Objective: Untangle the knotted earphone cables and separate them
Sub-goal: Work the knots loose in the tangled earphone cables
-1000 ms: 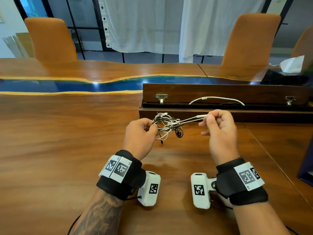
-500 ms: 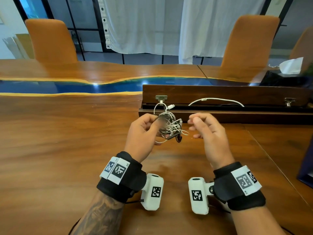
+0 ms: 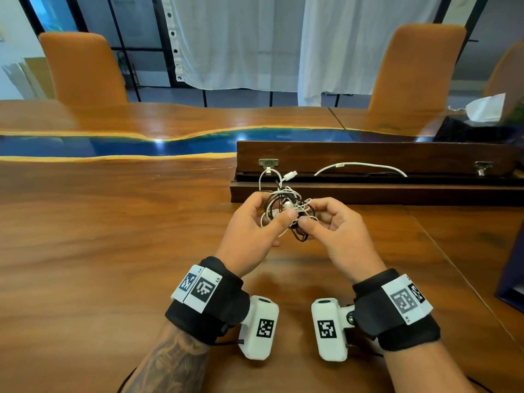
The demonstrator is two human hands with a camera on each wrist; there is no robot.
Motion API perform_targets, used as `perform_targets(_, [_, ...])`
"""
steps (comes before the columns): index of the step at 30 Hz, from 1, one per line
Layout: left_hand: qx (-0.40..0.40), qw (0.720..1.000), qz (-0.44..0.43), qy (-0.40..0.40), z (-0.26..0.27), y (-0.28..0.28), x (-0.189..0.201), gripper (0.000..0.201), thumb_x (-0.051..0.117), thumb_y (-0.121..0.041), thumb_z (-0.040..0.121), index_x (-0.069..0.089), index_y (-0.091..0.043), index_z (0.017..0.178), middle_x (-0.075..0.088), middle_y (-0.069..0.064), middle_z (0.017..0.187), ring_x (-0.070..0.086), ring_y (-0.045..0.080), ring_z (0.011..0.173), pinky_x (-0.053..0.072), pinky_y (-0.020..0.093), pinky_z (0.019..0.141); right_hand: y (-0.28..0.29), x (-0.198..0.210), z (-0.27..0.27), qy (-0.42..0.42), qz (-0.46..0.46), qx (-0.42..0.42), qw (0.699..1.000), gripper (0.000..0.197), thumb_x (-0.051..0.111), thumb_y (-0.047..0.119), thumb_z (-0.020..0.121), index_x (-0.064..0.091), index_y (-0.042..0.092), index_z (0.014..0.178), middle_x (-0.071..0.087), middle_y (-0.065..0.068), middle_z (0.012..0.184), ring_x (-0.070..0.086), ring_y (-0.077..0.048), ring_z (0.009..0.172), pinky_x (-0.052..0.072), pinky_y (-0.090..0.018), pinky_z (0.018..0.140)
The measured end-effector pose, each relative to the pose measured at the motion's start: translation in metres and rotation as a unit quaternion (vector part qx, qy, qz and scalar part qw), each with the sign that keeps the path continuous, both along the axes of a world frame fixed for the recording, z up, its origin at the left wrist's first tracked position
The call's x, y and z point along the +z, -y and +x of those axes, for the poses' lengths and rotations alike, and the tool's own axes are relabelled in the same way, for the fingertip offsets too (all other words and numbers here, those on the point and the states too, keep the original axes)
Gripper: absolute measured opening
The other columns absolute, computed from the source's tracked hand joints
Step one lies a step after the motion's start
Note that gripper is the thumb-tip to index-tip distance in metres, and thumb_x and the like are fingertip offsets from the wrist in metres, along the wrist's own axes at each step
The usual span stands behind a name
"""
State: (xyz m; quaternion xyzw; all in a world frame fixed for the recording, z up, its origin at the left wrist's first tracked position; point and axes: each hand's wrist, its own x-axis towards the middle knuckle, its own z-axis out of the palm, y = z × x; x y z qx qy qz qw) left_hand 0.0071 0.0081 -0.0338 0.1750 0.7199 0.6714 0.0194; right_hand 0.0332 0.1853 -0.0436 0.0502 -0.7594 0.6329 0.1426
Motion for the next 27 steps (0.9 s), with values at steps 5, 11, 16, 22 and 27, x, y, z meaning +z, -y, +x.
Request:
perform_targets(5, [0.016,0.999,0.016,0.026,-0.0032,0.0001,-0.0008,0.019,0.069,-0.013,0.094,0.071,-0.015,0.113,0.075,-0.001,0.102,0.07,0.01,0.087,0.058,0.027,0.065,0.0053,0.0021,0.0024,0.002,-0.004,0.015,1.0,0.013,0.067,0.009,0.094,0.07,0.018,0.103,0.078,0.003,0.088,0.073,-0.008,0.081,0.054,-0.019,0.068])
perform_targets(11, [0.016,0.997,0.065,0.049,-0.0052,0.001,-0.0014,0.019,0.071,-0.003,0.089,0.071,-0.014,0.105,0.075,0.002,0.094,0.069,0.01,0.08,0.052,0.02,0.061,0.0088,0.0008,0.0027,-0.006,-0.013,0.0,1.0,0.012,0.067,0.009,0.095,0.062,0.016,0.102,0.076,-0.004,0.09,0.073,-0.012,0.08,0.055,-0.02,0.067])
perform_targets(16, [0.022,0.993,0.087,0.08,-0.0046,0.0017,0.0007,0.021,0.073,-0.013,0.089,0.07,-0.011,0.11,0.075,0.001,0.1,0.07,0.015,0.089,0.062,0.037,0.075,0.0083,0.0064,0.0057,-0.029,-0.028,-0.008,0.999,0.023,0.065,0.005,0.096,0.047,0.018,0.099,0.072,-0.016,0.09,0.072,-0.025,0.081,0.06,-0.032,0.072])
perform_targets(22, [0.007,0.988,0.116,0.104,-0.0019,0.0017,0.0022,0.021,0.07,-0.014,0.092,0.069,-0.01,0.112,0.073,0.0,0.095,0.067,0.013,0.083,0.063,0.038,0.065,0.0101,0.0058,0.0063,-0.055,0.026,-0.002,0.998,0.025,0.06,-0.001,0.096,0.055,0.022,0.086,0.063,0.0,0.084,0.065,-0.017,0.081,0.054,-0.024,0.067])
perform_targets(27, [0.0,0.981,0.154,0.114,-0.0031,-0.0003,0.0006,0.037,0.065,0.011,0.087,0.063,-0.008,0.119,0.076,0.01,0.104,0.072,0.022,0.091,0.061,0.038,0.071,0.0087,0.0044,0.0056,-0.058,0.037,-0.017,0.997,0.026,0.06,0.001,0.097,0.065,0.025,0.093,0.069,0.006,0.09,0.067,-0.007,0.082,0.053,-0.019,0.069])
